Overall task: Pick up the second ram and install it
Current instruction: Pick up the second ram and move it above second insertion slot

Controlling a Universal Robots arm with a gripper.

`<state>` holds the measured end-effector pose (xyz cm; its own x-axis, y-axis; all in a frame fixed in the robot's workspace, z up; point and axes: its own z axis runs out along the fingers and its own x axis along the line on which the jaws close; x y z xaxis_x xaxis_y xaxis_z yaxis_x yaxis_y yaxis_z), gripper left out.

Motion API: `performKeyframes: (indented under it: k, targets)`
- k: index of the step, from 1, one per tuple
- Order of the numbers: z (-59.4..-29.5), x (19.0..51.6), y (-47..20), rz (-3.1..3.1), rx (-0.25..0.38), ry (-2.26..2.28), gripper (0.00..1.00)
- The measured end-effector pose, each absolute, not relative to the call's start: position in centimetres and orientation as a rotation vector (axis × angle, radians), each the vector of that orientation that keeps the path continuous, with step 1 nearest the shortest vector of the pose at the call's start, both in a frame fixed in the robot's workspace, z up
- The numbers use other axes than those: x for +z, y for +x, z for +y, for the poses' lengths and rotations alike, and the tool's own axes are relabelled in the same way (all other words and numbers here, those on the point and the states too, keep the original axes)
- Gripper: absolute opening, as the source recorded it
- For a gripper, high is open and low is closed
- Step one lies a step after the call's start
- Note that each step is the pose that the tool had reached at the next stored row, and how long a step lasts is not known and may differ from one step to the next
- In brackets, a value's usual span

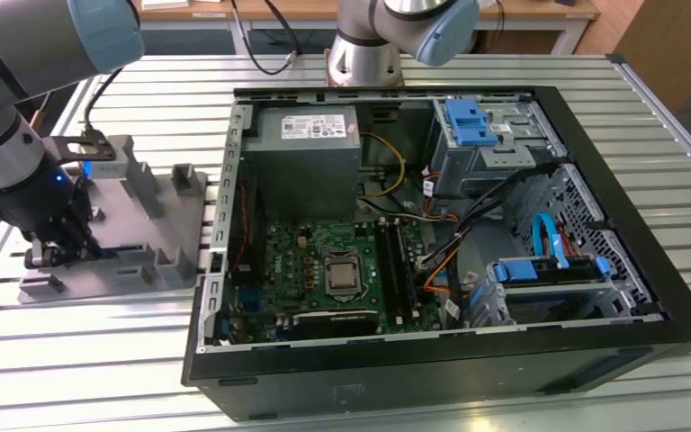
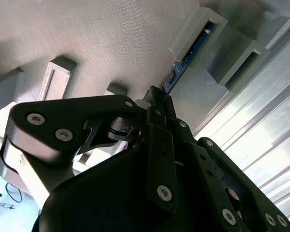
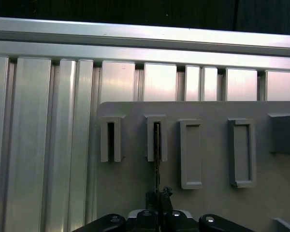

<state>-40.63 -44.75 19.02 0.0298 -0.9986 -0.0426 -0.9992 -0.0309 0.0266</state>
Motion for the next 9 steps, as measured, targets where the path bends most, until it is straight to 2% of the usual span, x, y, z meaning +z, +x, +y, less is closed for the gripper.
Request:
performKeyframes:
  k: [5, 9]
  targets:
    - [-44.8, 19.3, -40.6, 2.179, 0.077, -2.247, 0.14]
    - [-44.8, 20.9, -40.6, 2.179, 0.077, -2.247, 0.14]
